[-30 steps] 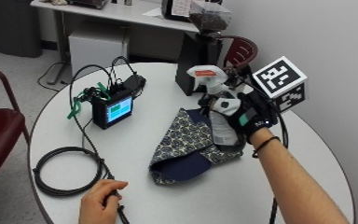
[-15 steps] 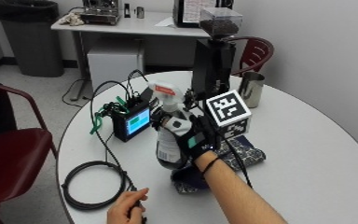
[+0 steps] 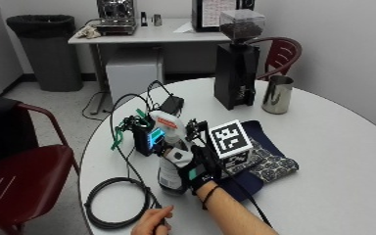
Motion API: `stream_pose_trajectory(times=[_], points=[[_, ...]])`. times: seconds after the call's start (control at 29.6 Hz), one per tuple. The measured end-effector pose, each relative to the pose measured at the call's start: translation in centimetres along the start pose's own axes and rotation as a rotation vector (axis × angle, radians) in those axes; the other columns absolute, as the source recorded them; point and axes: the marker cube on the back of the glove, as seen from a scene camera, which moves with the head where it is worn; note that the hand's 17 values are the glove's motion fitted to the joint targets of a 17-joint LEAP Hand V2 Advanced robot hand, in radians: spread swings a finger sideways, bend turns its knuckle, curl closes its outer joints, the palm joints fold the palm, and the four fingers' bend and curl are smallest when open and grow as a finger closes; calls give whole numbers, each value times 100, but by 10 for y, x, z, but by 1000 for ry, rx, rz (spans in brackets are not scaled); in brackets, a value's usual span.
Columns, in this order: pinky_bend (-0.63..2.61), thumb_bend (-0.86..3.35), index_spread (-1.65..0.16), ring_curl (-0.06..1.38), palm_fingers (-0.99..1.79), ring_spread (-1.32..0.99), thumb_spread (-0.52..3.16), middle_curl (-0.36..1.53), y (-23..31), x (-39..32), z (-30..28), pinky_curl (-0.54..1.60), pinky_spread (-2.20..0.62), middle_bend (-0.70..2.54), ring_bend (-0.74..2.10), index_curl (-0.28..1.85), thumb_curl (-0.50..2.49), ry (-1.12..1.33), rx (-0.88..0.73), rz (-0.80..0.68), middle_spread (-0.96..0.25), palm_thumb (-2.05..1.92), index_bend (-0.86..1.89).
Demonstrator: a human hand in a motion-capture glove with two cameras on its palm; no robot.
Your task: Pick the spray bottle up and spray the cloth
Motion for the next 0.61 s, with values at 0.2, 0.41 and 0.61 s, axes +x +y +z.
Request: stream_pose_trajectory(times=[0.2, 0.41, 0.61], points=[[37, -3, -23, 43, 121, -12, 69, 46, 3, 4, -1, 40, -14, 37, 54, 40, 64, -6, -13, -20, -10, 98, 15], [32, -9, -28, 43, 79, -10, 84, 45, 4, -9, -20, 41, -1, 33, 51, 35, 55, 52, -19, -19, -10, 80, 0], [36, -5, -32, 41, 76, -10, 90, 44, 20, -17, -46, 39, 6, 35, 52, 26, 50, 47, 2, -21, -9, 73, 1]])
